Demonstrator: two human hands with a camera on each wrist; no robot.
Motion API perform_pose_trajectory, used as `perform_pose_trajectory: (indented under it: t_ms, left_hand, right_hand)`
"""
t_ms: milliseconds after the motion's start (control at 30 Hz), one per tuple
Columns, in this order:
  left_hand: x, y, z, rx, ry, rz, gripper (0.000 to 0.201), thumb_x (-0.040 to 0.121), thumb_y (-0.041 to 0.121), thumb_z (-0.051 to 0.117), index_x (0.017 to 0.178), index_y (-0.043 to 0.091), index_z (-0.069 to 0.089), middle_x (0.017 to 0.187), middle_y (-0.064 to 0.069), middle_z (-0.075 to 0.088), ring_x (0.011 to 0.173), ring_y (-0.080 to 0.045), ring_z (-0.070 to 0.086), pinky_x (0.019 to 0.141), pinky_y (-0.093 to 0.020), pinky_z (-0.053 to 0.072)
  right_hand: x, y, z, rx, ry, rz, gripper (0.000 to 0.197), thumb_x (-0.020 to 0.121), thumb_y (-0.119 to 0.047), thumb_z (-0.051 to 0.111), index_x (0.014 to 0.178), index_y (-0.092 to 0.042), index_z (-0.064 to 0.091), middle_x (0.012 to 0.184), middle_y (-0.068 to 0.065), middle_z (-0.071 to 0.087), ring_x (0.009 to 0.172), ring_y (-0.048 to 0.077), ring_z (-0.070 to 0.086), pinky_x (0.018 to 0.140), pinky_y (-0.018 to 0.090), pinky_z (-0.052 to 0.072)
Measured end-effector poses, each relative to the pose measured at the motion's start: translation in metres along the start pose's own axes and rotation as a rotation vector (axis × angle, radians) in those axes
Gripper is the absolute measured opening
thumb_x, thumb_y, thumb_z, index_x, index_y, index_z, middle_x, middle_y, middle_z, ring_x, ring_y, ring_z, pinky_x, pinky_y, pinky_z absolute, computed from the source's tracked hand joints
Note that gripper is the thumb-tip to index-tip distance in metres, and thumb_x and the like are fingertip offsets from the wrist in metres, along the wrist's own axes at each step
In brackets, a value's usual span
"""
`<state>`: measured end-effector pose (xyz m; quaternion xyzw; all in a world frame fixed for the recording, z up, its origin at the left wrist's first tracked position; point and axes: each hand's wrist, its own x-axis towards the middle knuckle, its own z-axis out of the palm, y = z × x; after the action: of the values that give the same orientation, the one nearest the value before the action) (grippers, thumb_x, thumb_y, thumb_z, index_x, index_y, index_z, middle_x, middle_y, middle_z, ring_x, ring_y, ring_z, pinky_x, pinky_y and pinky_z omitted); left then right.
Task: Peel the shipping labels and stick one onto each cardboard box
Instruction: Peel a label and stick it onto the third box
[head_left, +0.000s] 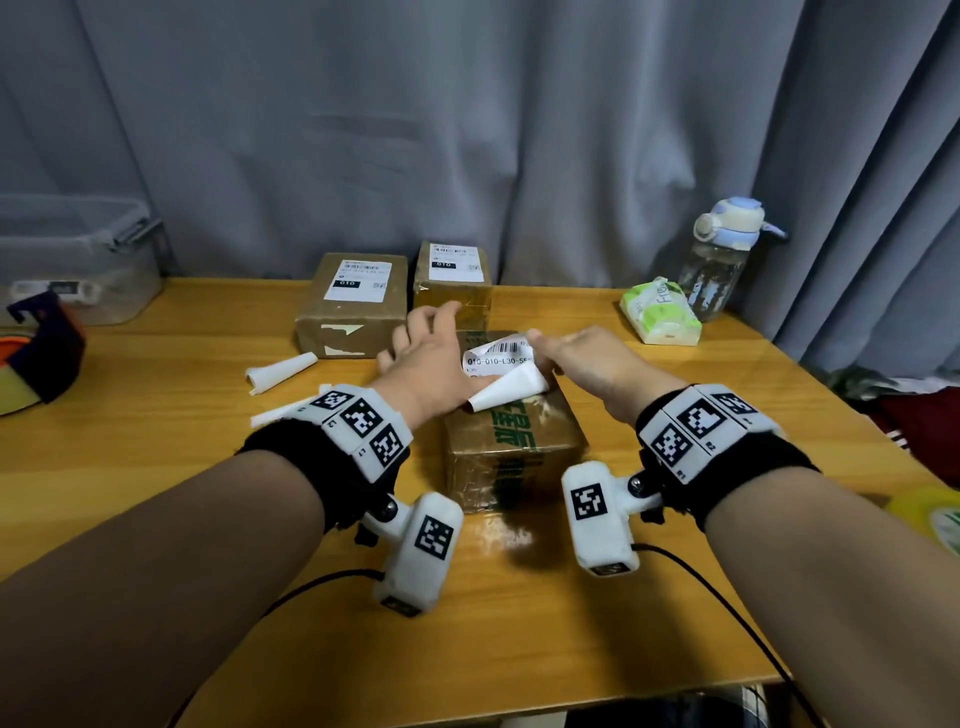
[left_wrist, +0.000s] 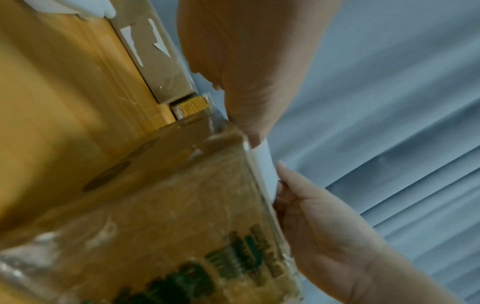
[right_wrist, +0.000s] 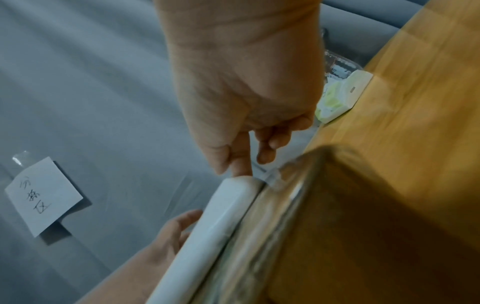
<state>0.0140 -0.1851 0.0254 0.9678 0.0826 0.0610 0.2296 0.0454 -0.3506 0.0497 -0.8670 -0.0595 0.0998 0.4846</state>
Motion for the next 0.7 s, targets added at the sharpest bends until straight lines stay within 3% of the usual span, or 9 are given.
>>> perform_pose_trajectory:
  t_ms: [133, 267, 367, 433, 500, 633, 700]
  left_hand:
    - [-0.003, -0.002, -0.003, 0.056, -0.093, -0.04, 0.114, 0.067, 0.062, 0.067, 0.148, 0.029, -0.007, 0.156, 0.0, -0.001, 0.141, -0.03, 0.012, 0.11, -0.048, 0.019]
    - [-0.009, -0.001, -0.005, 0.101, -0.145, -0.02, 0.123, 0.062, 0.067, 0.067, 0.146, 0.031, -0.016, 0.157, 0.001, -0.011, 0.143, -0.031, 0.006, 0.111, -0.049, 0.017]
    - [-0.012, -0.001, -0.007, 0.089, -0.189, -0.024, 0.128, 0.059, 0.071, 0.067, 0.145, 0.032, -0.019, 0.157, -0.001, -0.015, 0.144, -0.032, 0.001, 0.113, -0.051, 0.013]
    - [-0.015, -0.001, -0.008, 0.091, -0.209, -0.022, 0.13, 0.058, 0.072, 0.067, 0.145, 0.032, -0.02, 0.157, -0.001, -0.018, 0.145, -0.032, -0.002, 0.113, -0.053, 0.011]
    - [-0.018, -0.001, -0.008, 0.094, -0.223, -0.028, 0.13, 0.057, 0.073, 0.066, 0.145, 0.031, -0.02, 0.157, -0.001, -0.019, 0.145, -0.032, -0.003, 0.113, -0.054, 0.01]
    - [-0.023, -0.001, -0.007, 0.095, -0.217, -0.051, 0.13, 0.056, 0.075, 0.064, 0.146, 0.03, -0.019, 0.157, -0.003, -0.017, 0.145, -0.032, -0.003, 0.113, -0.055, 0.011]
    - [-0.024, 0.0, -0.008, 0.101, -0.216, -0.055, 0.13, 0.057, 0.075, 0.064, 0.146, 0.029, -0.018, 0.157, -0.004, -0.016, 0.145, -0.033, -0.002, 0.114, -0.055, 0.012]
  right_hand:
    - [0.009, -0.001, 0.003, -0.041, -0.08, -0.03, 0.026, 0.084, -0.028, 0.07, 0.071, -0.008, 0.061, 0.068, 0.002, 0.057, 0.07, 0.016, 0.05, 0.057, 0.024, 0.037]
    - [0.012, 0.003, -0.002, -0.031, -0.193, -0.025, 0.015, 0.077, -0.018, 0.076, 0.074, -0.008, 0.065, 0.078, 0.0, 0.066, 0.076, 0.008, 0.059, 0.066, 0.017, 0.044]
    - [0.01, 0.005, -0.006, -0.036, -0.242, -0.061, 0.012, 0.075, -0.01, 0.077, 0.074, -0.01, 0.065, 0.08, 0.0, 0.068, 0.077, 0.006, 0.061, 0.065, 0.012, 0.049]
    - [0.008, 0.006, -0.004, -0.098, -0.25, -0.105, 0.015, 0.075, -0.007, 0.076, 0.075, -0.013, 0.063, 0.079, -0.002, 0.064, 0.076, 0.008, 0.059, 0.066, 0.011, 0.049]
    - [0.004, 0.007, -0.003, -0.144, -0.265, -0.131, 0.018, 0.076, -0.009, 0.077, 0.081, -0.014, 0.06, 0.076, -0.005, 0.057, 0.069, 0.006, 0.053, 0.058, 0.008, 0.045]
    - [-0.004, 0.012, -0.007, -0.246, -0.363, -0.089, 0.035, 0.079, -0.021, 0.075, 0.105, -0.018, 0.051, 0.086, -0.008, 0.055, 0.076, 0.008, 0.05, 0.058, 0.013, 0.04]
    - [-0.011, 0.015, -0.008, -0.265, -0.377, -0.075, 0.042, 0.082, -0.024, 0.072, 0.116, -0.018, 0.047, 0.089, -0.009, 0.054, 0.074, 0.005, 0.047, 0.05, 0.007, 0.038]
